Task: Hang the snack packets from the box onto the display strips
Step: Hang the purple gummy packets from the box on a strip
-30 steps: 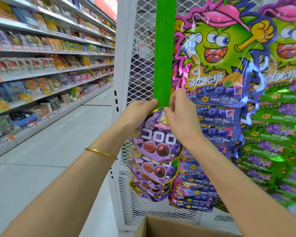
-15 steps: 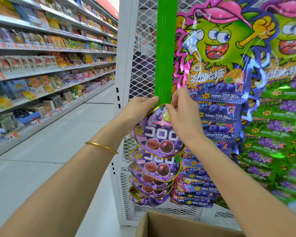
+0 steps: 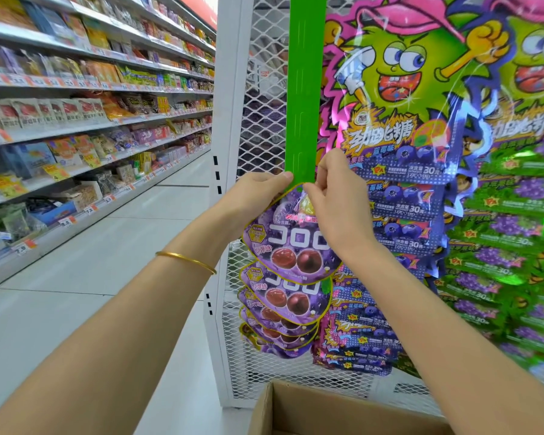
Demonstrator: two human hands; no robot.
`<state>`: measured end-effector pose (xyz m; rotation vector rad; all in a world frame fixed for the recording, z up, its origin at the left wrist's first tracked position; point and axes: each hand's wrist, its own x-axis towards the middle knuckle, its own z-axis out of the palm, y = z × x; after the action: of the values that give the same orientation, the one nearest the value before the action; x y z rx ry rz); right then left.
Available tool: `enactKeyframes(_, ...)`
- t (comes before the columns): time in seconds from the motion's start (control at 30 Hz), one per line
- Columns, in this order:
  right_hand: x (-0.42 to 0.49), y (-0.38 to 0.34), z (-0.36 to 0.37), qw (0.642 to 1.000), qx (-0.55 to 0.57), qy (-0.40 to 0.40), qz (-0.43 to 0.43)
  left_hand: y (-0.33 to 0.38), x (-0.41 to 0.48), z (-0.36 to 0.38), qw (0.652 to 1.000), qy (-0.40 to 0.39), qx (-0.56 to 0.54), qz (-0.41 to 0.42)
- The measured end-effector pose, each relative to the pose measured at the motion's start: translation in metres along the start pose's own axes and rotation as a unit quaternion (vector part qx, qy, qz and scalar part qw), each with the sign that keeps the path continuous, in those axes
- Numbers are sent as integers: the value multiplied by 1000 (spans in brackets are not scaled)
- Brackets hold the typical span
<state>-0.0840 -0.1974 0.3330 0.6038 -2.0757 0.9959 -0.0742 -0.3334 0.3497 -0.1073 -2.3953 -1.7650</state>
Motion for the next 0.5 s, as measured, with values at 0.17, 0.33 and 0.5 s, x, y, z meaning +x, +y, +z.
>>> enactKeyframes(0.17, -7, 3, 3, 1000, -21, -16, 6, 0, 0, 5, 1000, 15, 12, 7)
enactKeyframes(0.33, -9, 4, 4, 1000, -12, -22, 18, -1, 1, 5, 1000, 16, 15, 7)
enactKeyframes(0.5, -22, 8, 6, 998, -23, -51, 27, -5, -3, 7, 999, 28, 13, 22)
